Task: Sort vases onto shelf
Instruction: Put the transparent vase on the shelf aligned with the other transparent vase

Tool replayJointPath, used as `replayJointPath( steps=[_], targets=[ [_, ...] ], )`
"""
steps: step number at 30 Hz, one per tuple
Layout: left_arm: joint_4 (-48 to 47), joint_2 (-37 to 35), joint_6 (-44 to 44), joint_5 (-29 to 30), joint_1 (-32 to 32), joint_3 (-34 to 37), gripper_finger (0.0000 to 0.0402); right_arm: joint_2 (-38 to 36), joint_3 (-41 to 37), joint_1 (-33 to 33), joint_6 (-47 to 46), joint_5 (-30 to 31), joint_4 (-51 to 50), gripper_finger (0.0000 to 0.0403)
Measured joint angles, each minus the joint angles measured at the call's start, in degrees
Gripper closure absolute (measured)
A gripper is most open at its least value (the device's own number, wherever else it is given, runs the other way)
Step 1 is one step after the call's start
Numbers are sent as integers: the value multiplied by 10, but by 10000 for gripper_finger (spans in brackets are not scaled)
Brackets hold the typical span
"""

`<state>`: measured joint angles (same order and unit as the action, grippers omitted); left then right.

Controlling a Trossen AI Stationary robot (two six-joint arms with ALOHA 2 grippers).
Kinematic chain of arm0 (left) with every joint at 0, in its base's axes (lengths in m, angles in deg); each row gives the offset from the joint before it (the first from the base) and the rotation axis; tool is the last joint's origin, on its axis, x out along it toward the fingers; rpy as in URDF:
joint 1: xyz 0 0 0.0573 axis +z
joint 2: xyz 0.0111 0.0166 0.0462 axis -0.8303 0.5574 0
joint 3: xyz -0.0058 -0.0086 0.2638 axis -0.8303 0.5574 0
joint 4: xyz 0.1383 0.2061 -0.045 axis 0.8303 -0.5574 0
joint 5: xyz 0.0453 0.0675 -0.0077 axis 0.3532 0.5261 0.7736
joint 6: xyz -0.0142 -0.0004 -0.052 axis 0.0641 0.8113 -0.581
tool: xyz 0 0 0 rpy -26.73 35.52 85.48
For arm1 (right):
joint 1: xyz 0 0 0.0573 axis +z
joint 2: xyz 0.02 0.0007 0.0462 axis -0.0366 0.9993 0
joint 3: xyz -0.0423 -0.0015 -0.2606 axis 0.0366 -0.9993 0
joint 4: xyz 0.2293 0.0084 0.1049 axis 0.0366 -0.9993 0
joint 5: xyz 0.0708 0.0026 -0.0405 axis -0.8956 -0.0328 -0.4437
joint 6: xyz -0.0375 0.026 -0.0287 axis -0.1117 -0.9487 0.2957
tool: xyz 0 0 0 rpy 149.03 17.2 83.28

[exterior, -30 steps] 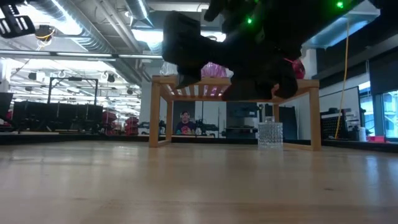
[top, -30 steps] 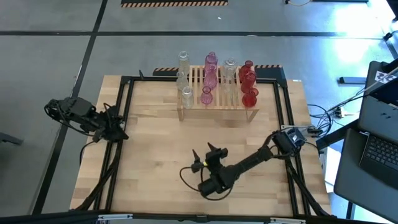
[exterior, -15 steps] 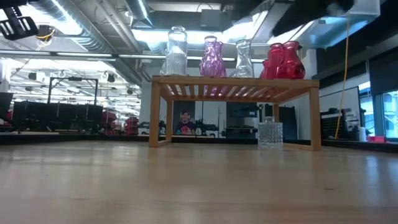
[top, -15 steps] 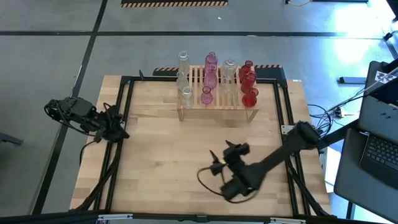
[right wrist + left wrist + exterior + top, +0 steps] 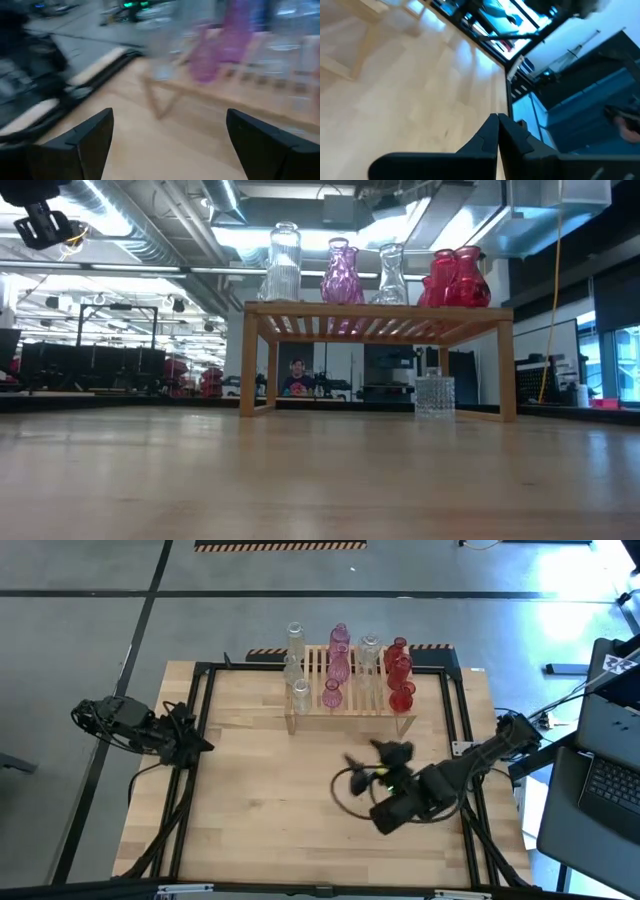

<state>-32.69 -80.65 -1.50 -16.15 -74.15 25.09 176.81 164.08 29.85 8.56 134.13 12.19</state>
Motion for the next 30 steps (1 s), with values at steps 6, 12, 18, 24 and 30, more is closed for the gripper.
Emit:
replayJointPath(
  steps=[6, 12, 18, 24, 30],
  targets=[
    [6, 0, -12, 68, 0, 0, 401, 37, 0, -61, 498, -234, 513, 68],
    [37, 0, -29, 111, 0, 0, 401, 46, 0, -155, 792, -405, 784, 68],
    [49, 0, -64, 114, 0, 0, 401, -23, -1, -261, 987, -407, 760, 68],
    [49, 3, -76, 122, 0, 0, 401, -137, 0, -343, 1094, -417, 664, 68],
    [52, 24, -91, 149, 0, 0, 401, -267, 0, -396, 1116, -420, 464, 68]
  ],
)
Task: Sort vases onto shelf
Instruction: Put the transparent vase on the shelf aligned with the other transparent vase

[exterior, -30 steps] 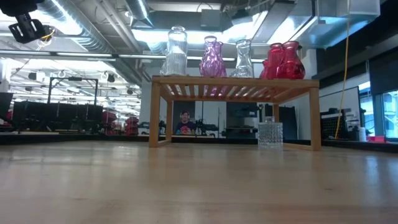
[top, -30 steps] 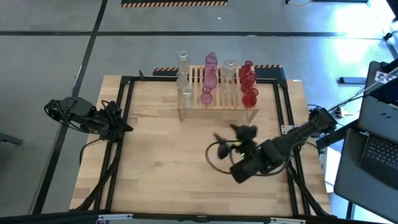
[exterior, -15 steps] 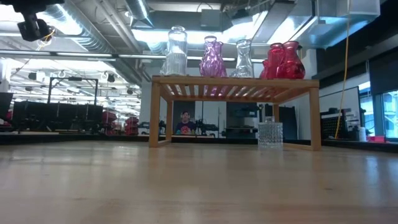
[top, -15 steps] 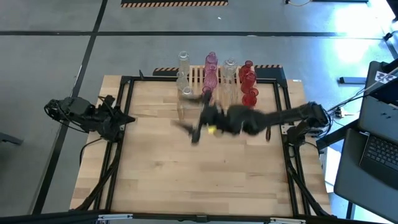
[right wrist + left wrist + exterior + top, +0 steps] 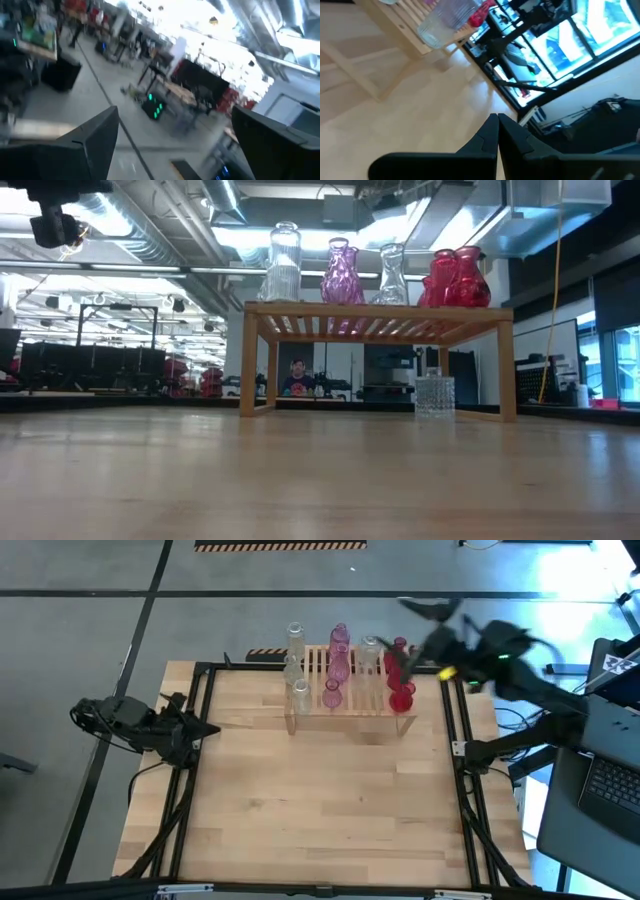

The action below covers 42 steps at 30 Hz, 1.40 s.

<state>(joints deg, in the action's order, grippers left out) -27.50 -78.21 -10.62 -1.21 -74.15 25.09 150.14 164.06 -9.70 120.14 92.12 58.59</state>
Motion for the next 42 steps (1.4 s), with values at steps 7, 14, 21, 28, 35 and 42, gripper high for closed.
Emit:
replayJointPath(
  steps=[7, 14, 21, 28, 35, 42],
  targets=[
    [0, 65, -12, 32, 0, 0, 401, -122, 0, -15, -14, 25, -141, 83],
    [0, 150, -27, 45, 0, 0, 401, -202, 0, -15, -63, 134, -347, 148],
    [38, 203, -26, 45, 0, 0, 401, -268, -141, -15, -213, 235, -419, 178],
    [68, 213, -25, 45, 0, 0, 401, -386, -379, -18, -257, 317, -213, 183],
    [83, 213, -25, 43, 0, 0, 401, -403, -438, -93, -241, 199, -15, 183],
    [92, 213, -25, 33, 0, 0, 401, -298, -351, -182, -203, 39, -3, 183]
  ],
)
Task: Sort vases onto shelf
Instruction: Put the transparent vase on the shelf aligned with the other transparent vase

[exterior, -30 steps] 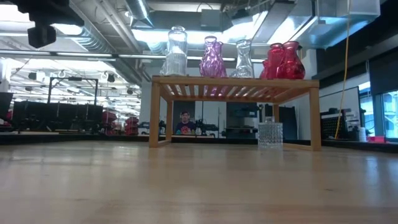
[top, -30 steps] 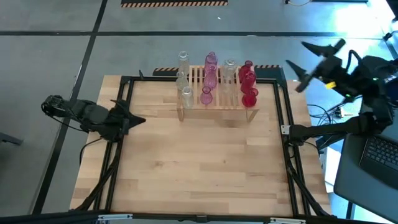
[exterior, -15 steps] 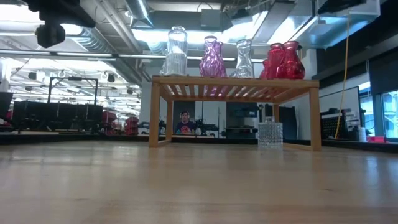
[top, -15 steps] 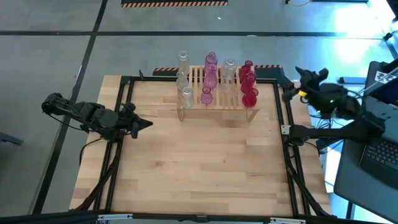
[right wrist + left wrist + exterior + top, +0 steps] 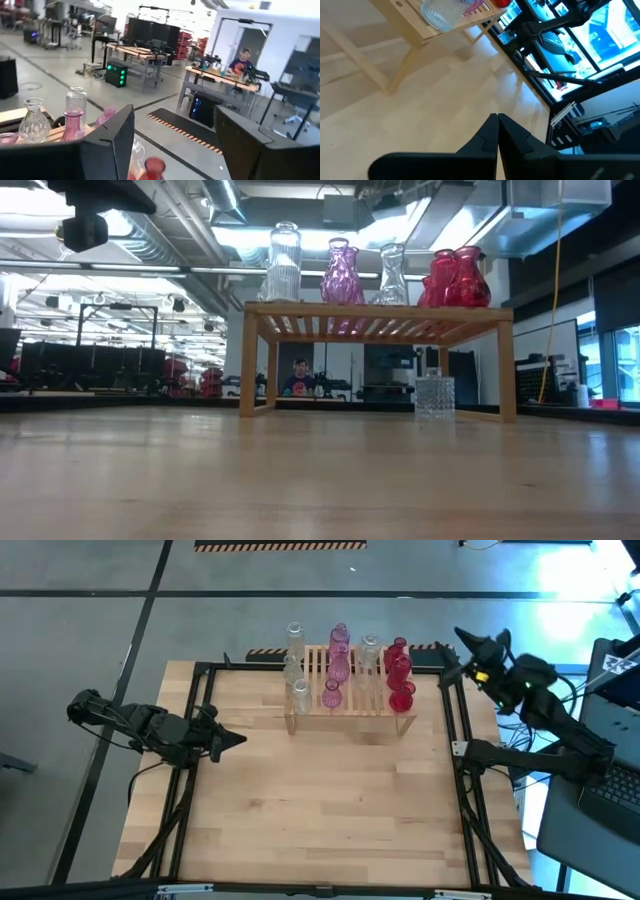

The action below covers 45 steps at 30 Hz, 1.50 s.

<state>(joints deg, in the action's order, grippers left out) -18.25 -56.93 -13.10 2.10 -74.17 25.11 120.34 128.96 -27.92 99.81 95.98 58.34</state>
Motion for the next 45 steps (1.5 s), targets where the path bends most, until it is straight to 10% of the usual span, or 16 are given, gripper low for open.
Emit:
replayJointPath(
  steps=[9, 18, 34, 45],
  targets=[
    [0, 0, 0, -16, 0, 0, 401, 55, 44, -252, -25, -195, 176, 183],
    [2, 0, 5, -11, -1, 0, 401, 53, 40, -383, -82, -509, 8, 183],
    [2, 36, 15, 54, -1, 0, 401, -183, -30, -266, -22, -489, -377, 183],
    [2, 53, 11, 76, -1, 0, 401, -237, -203, -263, -109, -464, -300, 183]
  ],
)
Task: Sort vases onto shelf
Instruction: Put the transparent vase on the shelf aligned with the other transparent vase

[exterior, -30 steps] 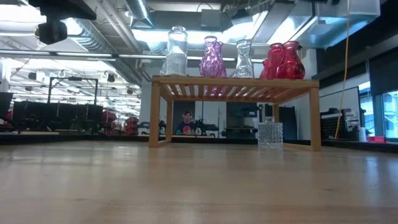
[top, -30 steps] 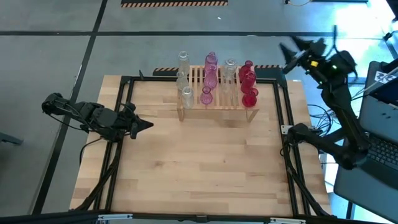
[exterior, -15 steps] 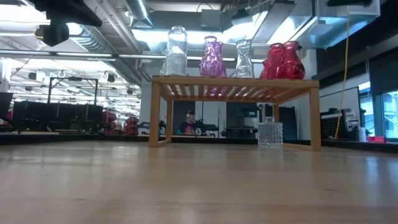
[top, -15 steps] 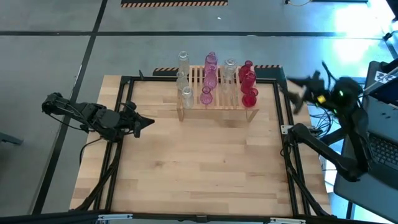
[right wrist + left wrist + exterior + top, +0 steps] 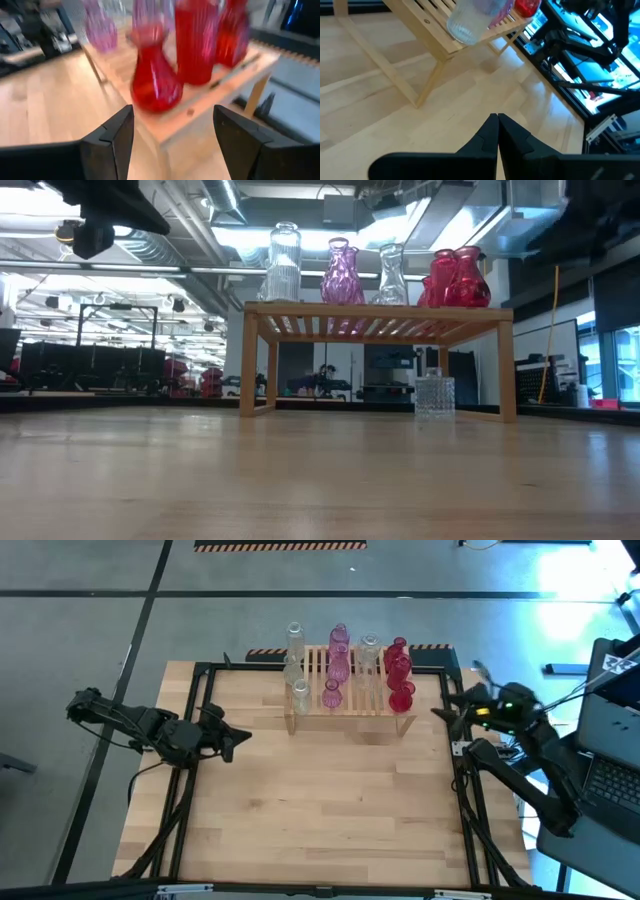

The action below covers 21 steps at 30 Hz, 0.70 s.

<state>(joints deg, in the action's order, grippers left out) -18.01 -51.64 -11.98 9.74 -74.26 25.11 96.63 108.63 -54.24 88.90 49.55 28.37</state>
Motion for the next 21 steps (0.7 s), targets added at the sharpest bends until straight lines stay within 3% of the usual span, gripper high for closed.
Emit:
replayJointPath(
  steps=[9, 14, 21],
  targets=[
    [0, 0, -16, 67, 2, 0, 401, 24, -25, 0, -9, 243, 19, 183],
    [-8, 0, -43, 75, 36, 0, 401, 87, -36, 1, -22, 282, 36, 183],
    [-7, -1, -11, 41, 83, 0, 401, 183, -66, 0, -58, 306, 172, 183]
  ],
)
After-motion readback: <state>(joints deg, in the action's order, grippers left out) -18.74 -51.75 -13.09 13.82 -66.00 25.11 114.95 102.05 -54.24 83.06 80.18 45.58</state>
